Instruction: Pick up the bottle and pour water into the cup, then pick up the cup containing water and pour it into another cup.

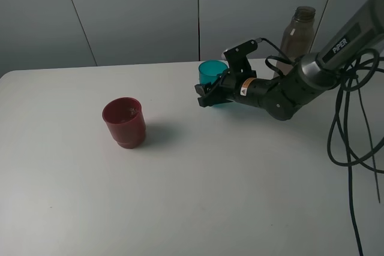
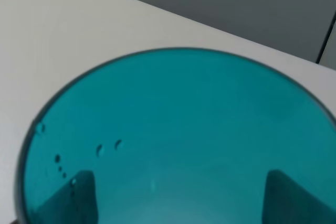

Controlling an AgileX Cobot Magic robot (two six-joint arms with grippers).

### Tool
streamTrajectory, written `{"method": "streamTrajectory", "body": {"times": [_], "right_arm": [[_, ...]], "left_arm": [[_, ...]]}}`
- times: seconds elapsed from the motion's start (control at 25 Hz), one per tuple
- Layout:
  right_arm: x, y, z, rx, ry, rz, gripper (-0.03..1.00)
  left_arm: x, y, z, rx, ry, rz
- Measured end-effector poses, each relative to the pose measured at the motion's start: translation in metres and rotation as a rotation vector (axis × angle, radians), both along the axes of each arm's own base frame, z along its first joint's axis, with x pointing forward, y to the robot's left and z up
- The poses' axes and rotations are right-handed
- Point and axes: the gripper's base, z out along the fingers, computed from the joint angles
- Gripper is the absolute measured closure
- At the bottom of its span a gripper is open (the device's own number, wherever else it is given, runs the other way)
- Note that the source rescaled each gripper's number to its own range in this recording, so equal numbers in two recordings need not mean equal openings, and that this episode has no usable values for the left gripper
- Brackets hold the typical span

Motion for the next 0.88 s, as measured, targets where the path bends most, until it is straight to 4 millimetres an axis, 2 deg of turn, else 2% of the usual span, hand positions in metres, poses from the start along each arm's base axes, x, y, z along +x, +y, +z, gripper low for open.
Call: {"method": "streamTrajectory", "body": {"times": [0.48, 0.52, 0.6, 0.64, 0.68, 0.72, 0.88], "right_arm": [[-0.0006, -0.0003, -0.0048, -0.007, 0.002, 0.003, 0.91], [-0.0006, -0.0002, -0.0048, -0.008, 0.002, 0.004, 0.86], [-0.0009, 0.0001, -0.0049, -0.01, 0.001, 0.01, 0.27], [-0.0012, 0.0004, -0.0049, -0.011, 0.001, 0.016, 0.1], [-0.002, 0.0003, -0.0064, -0.024, 0.014, 0.022, 0.02], [-0.0031, -0.0002, -0.0079, -0.045, 0.033, 0.029, -0.01], [-0.0089, -0.0045, -0.0037, -0.106, 0.089, 0.028, -0.03]], "left_arm": [[0.0, 0.0, 0.0, 0.0, 0.0, 0.0], [0.0, 0.0, 0.0, 0.0, 0.0, 0.0], [0.0, 0.0, 0.0, 0.0, 0.0, 0.0], [0.0, 0.0, 0.0, 0.0, 0.0, 0.0], [0.0, 0.0, 0.0, 0.0, 0.0, 0.0], [0.0, 0.0, 0.0, 0.0, 0.0, 0.0], [0.0, 0.0, 0.0, 0.0, 0.0, 0.0]]}}
